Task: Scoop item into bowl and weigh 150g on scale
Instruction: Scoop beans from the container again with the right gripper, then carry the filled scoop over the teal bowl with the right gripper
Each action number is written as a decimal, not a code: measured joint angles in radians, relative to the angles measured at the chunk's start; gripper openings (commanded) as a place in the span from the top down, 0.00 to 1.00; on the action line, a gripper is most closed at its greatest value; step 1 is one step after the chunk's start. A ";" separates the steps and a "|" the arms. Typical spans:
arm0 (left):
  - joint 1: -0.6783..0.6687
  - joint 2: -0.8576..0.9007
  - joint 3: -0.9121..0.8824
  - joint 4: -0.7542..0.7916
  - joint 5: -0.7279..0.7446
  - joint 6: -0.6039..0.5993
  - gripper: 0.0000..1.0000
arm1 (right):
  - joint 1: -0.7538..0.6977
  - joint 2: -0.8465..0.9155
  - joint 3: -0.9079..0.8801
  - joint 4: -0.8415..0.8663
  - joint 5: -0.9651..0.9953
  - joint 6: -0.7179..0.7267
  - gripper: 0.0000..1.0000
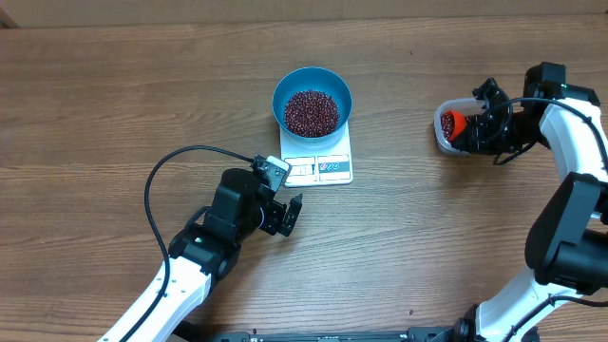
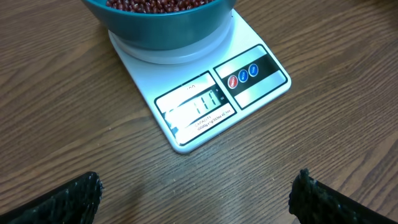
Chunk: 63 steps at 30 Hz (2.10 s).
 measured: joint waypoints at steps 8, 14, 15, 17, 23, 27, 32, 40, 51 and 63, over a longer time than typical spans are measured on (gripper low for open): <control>0.000 0.000 0.000 0.000 0.000 0.000 0.00 | -0.038 0.008 0.000 0.001 -0.048 0.061 0.96; 0.000 0.000 0.000 0.000 0.000 0.000 0.00 | -0.100 0.008 0.000 0.002 -0.079 0.101 0.96; 0.000 0.000 0.000 0.000 0.000 0.000 0.00 | -0.112 0.008 0.000 0.002 -0.087 0.105 0.96; 0.000 0.000 0.000 0.000 0.000 0.000 0.00 | -0.134 0.008 0.000 0.005 -0.108 0.108 0.96; 0.000 0.000 0.000 0.000 0.000 0.000 0.00 | -0.203 0.008 0.000 0.009 -0.195 0.112 0.96; 0.000 0.000 0.000 0.000 0.000 0.000 0.01 | -0.235 0.008 0.000 0.009 -0.249 0.110 0.96; 0.000 0.000 0.000 0.000 0.000 0.000 0.00 | -0.257 0.008 0.000 -0.009 -0.314 0.108 0.96; 0.000 0.000 0.000 0.000 0.000 0.000 0.01 | -0.257 0.008 0.000 -0.074 -0.384 0.076 0.96; 0.000 0.000 0.000 0.000 0.000 0.000 0.00 | -0.252 -0.008 0.000 -0.127 -0.572 -0.007 0.96; 0.000 0.000 0.000 0.000 0.000 0.000 0.01 | 0.008 -0.066 0.002 -0.024 -0.696 0.000 0.96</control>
